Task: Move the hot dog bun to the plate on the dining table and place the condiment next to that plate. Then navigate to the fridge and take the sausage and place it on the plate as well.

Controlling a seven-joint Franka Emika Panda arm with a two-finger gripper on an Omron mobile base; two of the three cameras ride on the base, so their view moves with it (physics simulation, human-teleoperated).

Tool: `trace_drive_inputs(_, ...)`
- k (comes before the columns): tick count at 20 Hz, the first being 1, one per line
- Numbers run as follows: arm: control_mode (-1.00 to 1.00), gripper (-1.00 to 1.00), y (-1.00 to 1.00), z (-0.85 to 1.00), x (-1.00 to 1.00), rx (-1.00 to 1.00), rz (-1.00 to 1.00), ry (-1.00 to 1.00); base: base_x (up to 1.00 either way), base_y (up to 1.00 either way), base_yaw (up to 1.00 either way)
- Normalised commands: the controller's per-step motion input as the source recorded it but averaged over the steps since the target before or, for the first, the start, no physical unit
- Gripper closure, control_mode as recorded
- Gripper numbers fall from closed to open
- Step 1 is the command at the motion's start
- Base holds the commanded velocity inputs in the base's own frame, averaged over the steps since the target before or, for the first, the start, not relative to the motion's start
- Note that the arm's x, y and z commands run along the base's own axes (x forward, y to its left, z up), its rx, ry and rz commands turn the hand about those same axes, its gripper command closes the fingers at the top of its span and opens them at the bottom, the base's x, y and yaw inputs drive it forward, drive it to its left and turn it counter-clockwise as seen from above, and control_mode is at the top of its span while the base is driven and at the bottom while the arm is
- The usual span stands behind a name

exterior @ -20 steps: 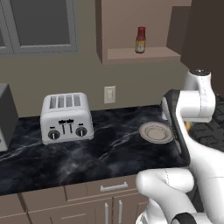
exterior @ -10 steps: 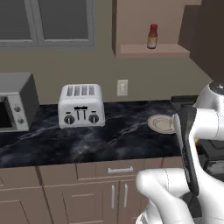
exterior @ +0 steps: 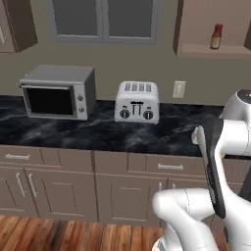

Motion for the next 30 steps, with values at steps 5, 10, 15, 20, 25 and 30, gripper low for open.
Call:
trace_drive_inputs(5,1.0,1.0,0.0,0.0,0.0,0.0,0.0,0.0,-0.08,0.68,0.69)
trace_drive_inputs(10,1.0,1.0,0.0,0.0,0.0,0.0,0.0,0.0,-0.07,0.63,0.73)
trace_drive_inputs(15,1.0,1.0,0.0,0.0,0.0,0.0,0.0,0.0,-0.06,0.61,0.74)
trace_drive_inputs(20,1.0,1.0,0.0,0.0,0.0,0.0,0.0,0.0,-0.06,0.56,0.75)
trace_drive_inputs(25,1.0,1.0,0.0,0.0,0.0,0.0,0.0,0.0,-0.04,0.62,0.74)
trace_drive_inputs(30,1.0,1.0,0.0,0.0,0.0,0.0,0.0,0.0,-0.02,0.58,0.75)
